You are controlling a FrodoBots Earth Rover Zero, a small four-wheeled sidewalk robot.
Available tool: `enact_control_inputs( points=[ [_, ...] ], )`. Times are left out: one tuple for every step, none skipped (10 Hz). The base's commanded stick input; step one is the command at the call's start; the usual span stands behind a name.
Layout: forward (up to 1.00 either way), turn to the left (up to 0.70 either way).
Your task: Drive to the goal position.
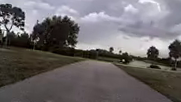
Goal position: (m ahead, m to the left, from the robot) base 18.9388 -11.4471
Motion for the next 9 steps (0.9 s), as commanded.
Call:
enact_control_inputs(
  points=[
    [0.85, 0.00],
    [0.85, 0.00],
    [0.85, 0.00],
    [0.85, 0.00],
    [0.85, 0.00],
    [0.85, 0.00],
    [0.85, 0.00],
    [0.85, 0.00],
    [0.85, 0.00]
  ],
)
